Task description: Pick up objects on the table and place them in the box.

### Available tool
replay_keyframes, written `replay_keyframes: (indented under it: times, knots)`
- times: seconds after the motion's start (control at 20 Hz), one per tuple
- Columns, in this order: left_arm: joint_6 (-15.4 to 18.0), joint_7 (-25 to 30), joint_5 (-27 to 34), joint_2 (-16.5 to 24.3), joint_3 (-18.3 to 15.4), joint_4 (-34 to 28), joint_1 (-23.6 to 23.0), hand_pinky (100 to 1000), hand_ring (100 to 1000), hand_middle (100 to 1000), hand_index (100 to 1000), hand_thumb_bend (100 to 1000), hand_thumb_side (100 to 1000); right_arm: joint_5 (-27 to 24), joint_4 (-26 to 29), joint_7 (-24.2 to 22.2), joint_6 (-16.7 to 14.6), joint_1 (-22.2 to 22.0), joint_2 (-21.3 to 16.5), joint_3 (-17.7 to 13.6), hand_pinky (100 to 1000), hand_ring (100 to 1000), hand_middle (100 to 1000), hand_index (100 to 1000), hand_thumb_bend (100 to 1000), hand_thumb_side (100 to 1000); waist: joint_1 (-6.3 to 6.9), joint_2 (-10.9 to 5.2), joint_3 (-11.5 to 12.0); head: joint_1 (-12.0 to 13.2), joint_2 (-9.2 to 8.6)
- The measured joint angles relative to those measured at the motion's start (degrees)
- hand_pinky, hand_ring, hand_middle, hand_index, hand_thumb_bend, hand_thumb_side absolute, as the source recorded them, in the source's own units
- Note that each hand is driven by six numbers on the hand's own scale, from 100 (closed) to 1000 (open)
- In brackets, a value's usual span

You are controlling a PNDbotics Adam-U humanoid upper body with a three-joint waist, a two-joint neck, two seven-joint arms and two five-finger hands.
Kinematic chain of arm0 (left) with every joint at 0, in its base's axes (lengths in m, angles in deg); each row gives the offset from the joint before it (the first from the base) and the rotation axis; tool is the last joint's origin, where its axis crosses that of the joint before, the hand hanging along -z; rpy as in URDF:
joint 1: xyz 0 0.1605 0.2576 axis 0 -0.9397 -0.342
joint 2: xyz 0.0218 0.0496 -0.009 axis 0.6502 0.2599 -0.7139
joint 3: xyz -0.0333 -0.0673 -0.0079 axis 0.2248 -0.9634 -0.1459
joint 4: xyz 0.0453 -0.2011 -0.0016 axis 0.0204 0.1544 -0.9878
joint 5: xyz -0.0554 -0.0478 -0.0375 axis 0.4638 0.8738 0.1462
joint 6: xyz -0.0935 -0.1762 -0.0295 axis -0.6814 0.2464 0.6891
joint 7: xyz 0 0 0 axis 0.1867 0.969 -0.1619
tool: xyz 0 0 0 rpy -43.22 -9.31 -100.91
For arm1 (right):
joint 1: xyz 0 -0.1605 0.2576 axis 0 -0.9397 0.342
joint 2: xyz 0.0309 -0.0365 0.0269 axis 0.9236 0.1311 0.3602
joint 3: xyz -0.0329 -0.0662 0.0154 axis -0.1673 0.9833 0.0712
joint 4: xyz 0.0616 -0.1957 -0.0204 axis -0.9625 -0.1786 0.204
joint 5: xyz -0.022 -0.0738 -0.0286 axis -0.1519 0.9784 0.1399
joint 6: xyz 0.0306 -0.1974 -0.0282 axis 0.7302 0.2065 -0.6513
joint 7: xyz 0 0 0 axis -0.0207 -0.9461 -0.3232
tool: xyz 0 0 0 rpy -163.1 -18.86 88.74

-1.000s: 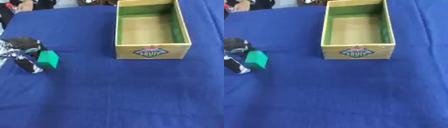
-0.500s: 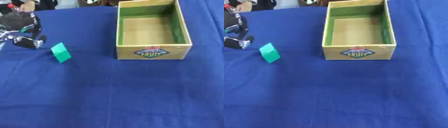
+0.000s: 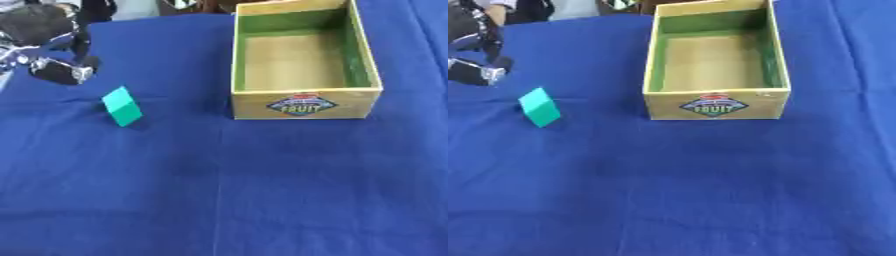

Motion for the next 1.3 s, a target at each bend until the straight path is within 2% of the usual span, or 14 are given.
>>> replay_keyframes:
  times: [0.05, 0.1, 0.15, 0.3, 0.35, 0.45, 0.55, 0.65, 0.8, 0.85, 1.05, 1.3]
  knots:
    - [0.7, 1.6, -0.4, 0.0, 0.3, 0.0, 0.2, 579, 756, 812, 1000, 302, 604, 0.0, 0.0, 0.0, 0.0, -0.1, 0.0, 0.0, 753, 816, 710, 792, 100, 916, 0.06, -0.02, -0.1, 0.0, 0.00]
    - [1.5, 3.4, -0.9, 0.0, 0.4, 0.0, 0.3, 606, 774, 833, 1000, 467, 686, 0.0, 0.0, 0.0, 0.0, -0.1, 0.0, 0.0, 753, 816, 710, 792, 100, 916, 0.11, -0.02, -0.2, 0.0, 0.00]
    - [2.4, 5.3, -1.2, 0.0, 0.6, 0.0, 0.4, 611, 778, 836, 1000, 594, 751, 0.0, 0.0, 0.0, 0.0, -0.1, 0.0, 0.0, 753, 816, 710, 792, 100, 915, 0.14, -0.03, -0.3, 0.0, 0.00]
    - [4.5, 10.7, -0.9, 0.0, 0.9, 0.4, 1.1, 611, 778, 836, 1000, 594, 751, -0.2, 0.0, 0.0, 0.0, -0.2, 0.0, 0.0, 753, 816, 710, 792, 100, 915, 0.14, -0.04, -0.3, 0.0, 0.00]
    - [4.8, 12.0, -0.6, 0.0, 0.9, 0.5, 1.3, 619, 774, 781, 955, 929, 1000, -0.2, 0.0, 0.0, 0.0, -0.2, 0.0, 0.0, 754, 817, 710, 792, 100, 913, 0.15, -0.05, -0.3, 0.0, 0.00]
    - [3.6, 13.1, 0.8, 0.0, 0.9, 1.7, 2.0, 591, 771, 768, 925, 891, 1000, -0.3, 0.0, -0.1, 0.0, -0.3, 0.0, 0.0, 754, 817, 709, 792, 100, 913, 0.15, -0.06, -0.3, 0.0, 0.00]
    - [0.6, 12.8, 2.3, -0.3, 0.9, 3.4, 2.5, 567, 765, 765, 923, 900, 1000, -0.4, 0.0, -0.1, 0.1, -0.3, 0.0, 0.0, 754, 817, 709, 792, 100, 914, 0.23, -0.10, -0.3, 0.0, 0.00]
    - [-3.1, 12.8, 5.1, -1.0, 1.2, 5.5, 2.6, 570, 771, 765, 925, 865, 1000, -0.4, 0.0, -0.2, 0.1, -0.3, 0.0, 0.0, 755, 817, 709, 792, 100, 914, 0.35, -0.10, -0.2, 0.1, 0.00]
    - [-8.3, 13.4, 8.9, -1.2, 2.2, 7.3, 2.6, 576, 773, 762, 924, 873, 1000, -0.4, 0.0, -0.2, 0.1, -0.3, 0.0, 0.0, 755, 817, 709, 792, 100, 914, 0.35, -0.10, -0.2, 0.2, 0.00]
    - [-9.7, 13.6, 9.8, -1.2, 2.5, 7.5, 2.6, 596, 779, 759, 929, 935, 1000, -0.5, 0.0, -0.2, 0.1, -0.3, 0.0, 0.0, 755, 818, 709, 791, 100, 914, 0.38, -0.10, -0.2, 0.2, 0.00]
    - [-15.4, 14.2, 11.6, -2.0, 4.0, 9.2, 2.8, 590, 768, 746, 914, 932, 1000, -0.5, 0.0, -0.2, 0.0, -0.3, 0.0, 0.0, 755, 818, 708, 791, 100, 914, 0.48, -0.11, -0.2, 0.4, 0.01]
    - [-18.8, 13.7, 11.5, -3.5, 5.6, 11.3, 2.9, 581, 756, 733, 919, 904, 1000, -0.5, 0.0, -0.3, 0.0, -0.3, 0.0, 0.0, 756, 819, 708, 792, 100, 914, 0.48, -0.11, -0.3, 0.6, 0.01]
